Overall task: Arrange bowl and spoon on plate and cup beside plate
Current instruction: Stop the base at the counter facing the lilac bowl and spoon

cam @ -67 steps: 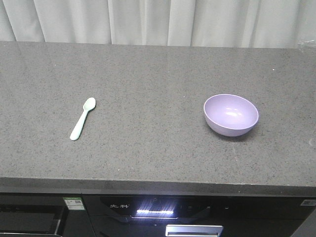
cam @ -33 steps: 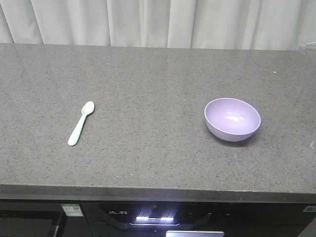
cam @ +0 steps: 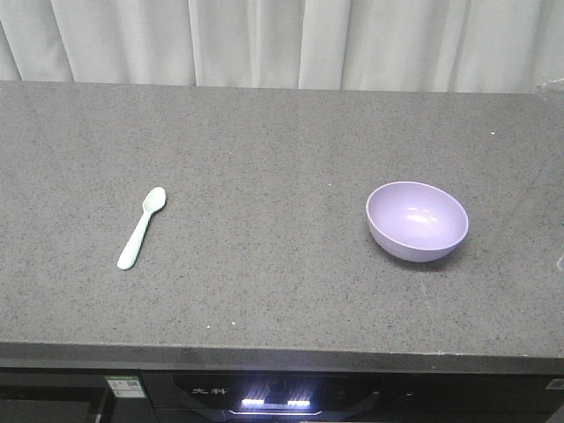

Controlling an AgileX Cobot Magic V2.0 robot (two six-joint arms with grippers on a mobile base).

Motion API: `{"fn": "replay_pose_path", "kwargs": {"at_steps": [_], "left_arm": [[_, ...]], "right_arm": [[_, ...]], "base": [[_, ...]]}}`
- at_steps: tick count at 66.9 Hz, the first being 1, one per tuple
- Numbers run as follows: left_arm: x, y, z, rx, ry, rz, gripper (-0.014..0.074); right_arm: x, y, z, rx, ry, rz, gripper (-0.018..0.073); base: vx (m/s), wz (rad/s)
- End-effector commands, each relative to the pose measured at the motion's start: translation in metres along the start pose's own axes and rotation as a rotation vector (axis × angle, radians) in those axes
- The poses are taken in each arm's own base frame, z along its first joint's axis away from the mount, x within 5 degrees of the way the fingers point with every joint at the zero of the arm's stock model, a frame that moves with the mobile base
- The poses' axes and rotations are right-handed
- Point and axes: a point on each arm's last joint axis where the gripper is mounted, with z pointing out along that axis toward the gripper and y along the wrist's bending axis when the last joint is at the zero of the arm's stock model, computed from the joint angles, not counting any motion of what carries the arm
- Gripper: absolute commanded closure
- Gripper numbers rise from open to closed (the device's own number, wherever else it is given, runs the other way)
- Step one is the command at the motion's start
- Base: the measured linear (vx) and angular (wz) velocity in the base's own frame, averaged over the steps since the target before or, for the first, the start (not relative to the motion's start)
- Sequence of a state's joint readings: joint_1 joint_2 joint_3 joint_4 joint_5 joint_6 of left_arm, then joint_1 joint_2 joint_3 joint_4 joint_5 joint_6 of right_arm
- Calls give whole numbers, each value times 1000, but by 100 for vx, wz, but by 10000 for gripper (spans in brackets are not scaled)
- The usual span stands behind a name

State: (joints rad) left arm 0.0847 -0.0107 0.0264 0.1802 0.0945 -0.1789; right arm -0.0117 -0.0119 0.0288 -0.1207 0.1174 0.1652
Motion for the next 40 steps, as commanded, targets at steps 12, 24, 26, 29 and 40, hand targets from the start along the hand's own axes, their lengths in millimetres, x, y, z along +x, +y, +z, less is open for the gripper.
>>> {"fn": "replay_pose_path", "kwargs": {"at_steps": [12, 24, 26, 29, 40], "left_arm": [[-1, -1, 0, 15, -70, -14, 602], [-1, -1, 0, 15, -70, -14, 602], [-1, -1, 0, 15, -70, -14, 602], [-1, -1, 0, 15, -70, -14, 602], [-1, -1, 0, 15, -70, -14, 602]], "right_arm": [[-4, 1, 0, -11, -67, -20, 561], [-4, 1, 0, -11, -67, -20, 561], [-4, 1, 0, -11, -67, -20, 561], [-4, 1, 0, -11, -67, -20, 561], [-4, 1, 0, -11, -67, -20, 561]], "base": [[4, 0], [4, 0], [4, 0], [4, 0], [4, 0]]}}
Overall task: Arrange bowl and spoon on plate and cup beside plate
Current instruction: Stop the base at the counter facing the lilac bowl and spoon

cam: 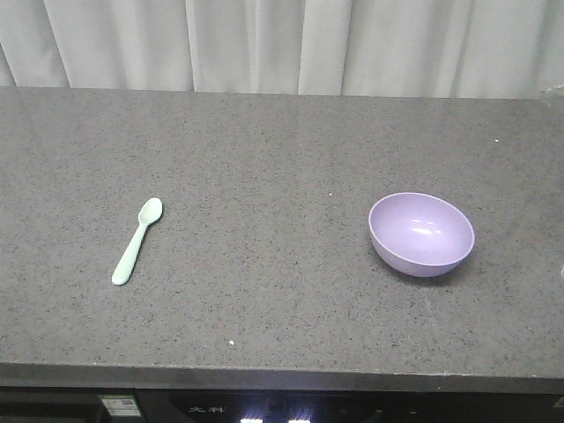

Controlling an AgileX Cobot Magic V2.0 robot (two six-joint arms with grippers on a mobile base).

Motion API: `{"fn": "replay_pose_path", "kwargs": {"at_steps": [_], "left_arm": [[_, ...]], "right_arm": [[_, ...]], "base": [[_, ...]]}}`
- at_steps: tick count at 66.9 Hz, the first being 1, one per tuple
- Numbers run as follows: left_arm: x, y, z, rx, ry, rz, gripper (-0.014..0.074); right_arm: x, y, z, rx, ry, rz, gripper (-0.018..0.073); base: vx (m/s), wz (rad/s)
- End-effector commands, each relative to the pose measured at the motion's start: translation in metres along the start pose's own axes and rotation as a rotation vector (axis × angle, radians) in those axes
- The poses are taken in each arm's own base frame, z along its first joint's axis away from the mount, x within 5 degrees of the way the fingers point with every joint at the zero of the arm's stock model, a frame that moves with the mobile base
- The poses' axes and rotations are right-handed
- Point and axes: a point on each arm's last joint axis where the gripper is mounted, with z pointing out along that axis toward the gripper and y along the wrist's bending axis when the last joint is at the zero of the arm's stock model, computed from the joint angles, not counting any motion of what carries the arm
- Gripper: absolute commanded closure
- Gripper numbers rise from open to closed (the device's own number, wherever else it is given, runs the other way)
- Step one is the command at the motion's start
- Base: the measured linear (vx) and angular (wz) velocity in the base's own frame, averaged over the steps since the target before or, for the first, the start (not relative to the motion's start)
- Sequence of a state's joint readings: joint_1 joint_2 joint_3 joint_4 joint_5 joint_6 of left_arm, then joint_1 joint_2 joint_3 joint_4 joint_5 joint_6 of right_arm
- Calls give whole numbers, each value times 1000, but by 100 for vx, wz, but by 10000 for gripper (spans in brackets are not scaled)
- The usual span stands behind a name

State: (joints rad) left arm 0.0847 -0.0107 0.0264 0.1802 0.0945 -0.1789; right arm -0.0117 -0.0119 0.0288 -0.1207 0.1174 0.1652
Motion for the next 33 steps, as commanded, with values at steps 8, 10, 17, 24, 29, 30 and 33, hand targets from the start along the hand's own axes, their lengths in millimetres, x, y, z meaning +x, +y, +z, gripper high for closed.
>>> {"fn": "replay_pose_path", "kwargs": {"at_steps": [8, 10, 17, 24, 29, 30, 33], "left_arm": [[-1, -1, 0, 15, -70, -14, 602], [-1, -1, 0, 15, -70, -14, 602], [-1, -1, 0, 15, -70, -14, 602], [-1, -1, 0, 15, -70, -14, 602], [-1, -1, 0, 15, -70, -14, 602], [-1, -1, 0, 15, -70, -14, 602], [-1, -1, 0, 15, -70, -14, 602]], "right_arm": [[-4, 1, 0, -11, -67, -20, 561], [-4, 1, 0, -11, -67, -20, 561], [-4, 1, 0, -11, -67, -20, 561], [-4, 1, 0, -11, -67, -20, 561], [-4, 1, 0, -11, -67, -20, 561], [-4, 1, 0, -11, -67, -20, 561], [-4, 1, 0, -11, -67, -20, 561]], "base": [[3, 0], [3, 0], [3, 0], [3, 0], [2, 0], [2, 0], [2, 0]]}}
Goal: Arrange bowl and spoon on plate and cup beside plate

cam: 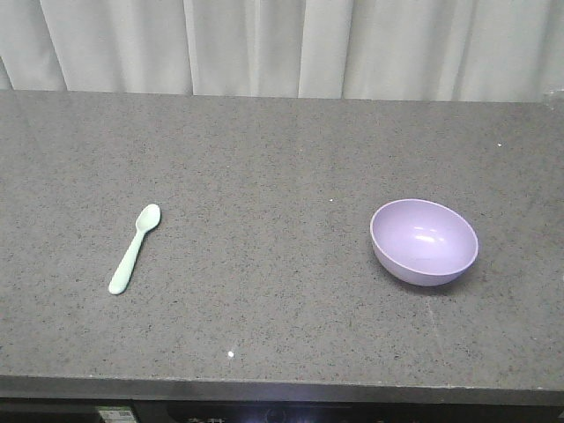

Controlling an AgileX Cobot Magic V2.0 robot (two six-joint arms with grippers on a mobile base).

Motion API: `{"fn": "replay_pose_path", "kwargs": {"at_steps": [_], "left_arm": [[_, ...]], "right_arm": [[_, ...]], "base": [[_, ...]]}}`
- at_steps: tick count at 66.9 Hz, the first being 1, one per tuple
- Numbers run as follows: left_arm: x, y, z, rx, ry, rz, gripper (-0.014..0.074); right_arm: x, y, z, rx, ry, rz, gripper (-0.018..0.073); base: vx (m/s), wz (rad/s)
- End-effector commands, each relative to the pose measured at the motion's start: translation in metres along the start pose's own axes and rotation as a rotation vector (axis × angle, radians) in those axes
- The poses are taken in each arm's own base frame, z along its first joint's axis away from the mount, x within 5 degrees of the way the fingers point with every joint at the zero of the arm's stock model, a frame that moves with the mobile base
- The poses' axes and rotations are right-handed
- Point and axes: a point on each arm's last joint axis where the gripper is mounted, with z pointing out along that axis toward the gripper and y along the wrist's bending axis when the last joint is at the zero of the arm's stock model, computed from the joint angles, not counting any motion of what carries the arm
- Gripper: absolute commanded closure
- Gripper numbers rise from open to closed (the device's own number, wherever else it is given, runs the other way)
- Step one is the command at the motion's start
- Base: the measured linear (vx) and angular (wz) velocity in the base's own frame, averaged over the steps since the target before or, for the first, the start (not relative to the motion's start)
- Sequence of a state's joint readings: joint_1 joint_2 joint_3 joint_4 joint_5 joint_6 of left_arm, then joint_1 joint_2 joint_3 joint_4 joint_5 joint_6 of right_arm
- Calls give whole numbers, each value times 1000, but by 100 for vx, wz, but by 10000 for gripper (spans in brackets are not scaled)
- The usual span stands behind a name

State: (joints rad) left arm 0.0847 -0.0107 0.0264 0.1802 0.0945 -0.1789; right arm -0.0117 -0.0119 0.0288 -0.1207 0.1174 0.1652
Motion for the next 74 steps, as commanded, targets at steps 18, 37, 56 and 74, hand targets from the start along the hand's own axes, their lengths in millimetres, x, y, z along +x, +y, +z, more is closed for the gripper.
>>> {"fn": "replay_pose_path", "kwargs": {"at_steps": [18, 37, 56, 74], "left_arm": [[-1, -1, 0, 15, -70, -14, 602], [-1, -1, 0, 15, -70, -14, 602], [-1, -1, 0, 15, -70, -14, 602], [-1, -1, 0, 15, -70, -14, 602]], "right_arm": [[-4, 1, 0, -11, -67, -20, 561], [-4, 1, 0, -11, -67, -20, 561], [-4, 1, 0, -11, -67, -20, 561], [-4, 1, 0, -11, -67, -20, 561]], "base": [[1, 0], [0, 0], [0, 0], [1, 0]]}}
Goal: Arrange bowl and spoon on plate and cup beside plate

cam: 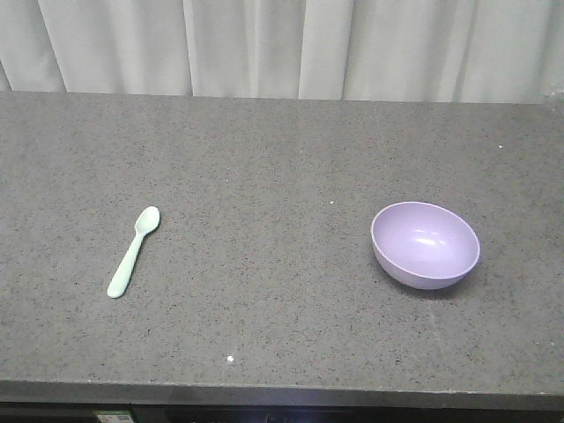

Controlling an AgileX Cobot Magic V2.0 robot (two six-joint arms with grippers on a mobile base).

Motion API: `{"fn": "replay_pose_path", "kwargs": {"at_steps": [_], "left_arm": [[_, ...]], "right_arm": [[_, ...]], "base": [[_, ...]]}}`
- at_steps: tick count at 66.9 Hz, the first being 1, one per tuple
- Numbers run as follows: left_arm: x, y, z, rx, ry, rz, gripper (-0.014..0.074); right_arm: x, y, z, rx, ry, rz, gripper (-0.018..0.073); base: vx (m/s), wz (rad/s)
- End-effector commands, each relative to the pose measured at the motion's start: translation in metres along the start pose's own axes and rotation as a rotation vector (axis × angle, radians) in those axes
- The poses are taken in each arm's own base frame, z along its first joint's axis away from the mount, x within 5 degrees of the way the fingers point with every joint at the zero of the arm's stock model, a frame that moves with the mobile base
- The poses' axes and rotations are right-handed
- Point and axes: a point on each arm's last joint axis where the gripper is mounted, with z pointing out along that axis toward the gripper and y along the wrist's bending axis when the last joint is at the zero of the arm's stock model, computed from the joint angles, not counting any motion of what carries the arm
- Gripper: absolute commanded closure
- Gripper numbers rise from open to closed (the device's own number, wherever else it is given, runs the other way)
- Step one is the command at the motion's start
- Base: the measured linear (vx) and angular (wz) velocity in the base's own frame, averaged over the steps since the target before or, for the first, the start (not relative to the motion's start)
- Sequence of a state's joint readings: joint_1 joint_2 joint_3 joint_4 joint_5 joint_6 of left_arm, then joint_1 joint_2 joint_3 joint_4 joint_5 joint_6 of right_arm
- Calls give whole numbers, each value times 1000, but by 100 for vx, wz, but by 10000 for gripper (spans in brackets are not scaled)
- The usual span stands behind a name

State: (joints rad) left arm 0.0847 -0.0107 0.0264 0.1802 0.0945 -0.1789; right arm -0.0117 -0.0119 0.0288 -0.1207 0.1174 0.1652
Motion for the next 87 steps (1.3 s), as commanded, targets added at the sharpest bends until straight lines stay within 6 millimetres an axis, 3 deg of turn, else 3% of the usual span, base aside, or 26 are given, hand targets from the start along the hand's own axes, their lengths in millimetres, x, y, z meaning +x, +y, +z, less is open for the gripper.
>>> {"fn": "replay_pose_path", "kwargs": {"at_steps": [1, 87], "left_arm": [[-1, -1, 0, 15, -70, -14, 602], [-1, -1, 0, 15, -70, -14, 602]], "right_arm": [[-4, 1, 0, -11, -67, -20, 561], [-4, 1, 0, -11, -67, -20, 561]], "base": [[0, 0], [0, 0]]}}
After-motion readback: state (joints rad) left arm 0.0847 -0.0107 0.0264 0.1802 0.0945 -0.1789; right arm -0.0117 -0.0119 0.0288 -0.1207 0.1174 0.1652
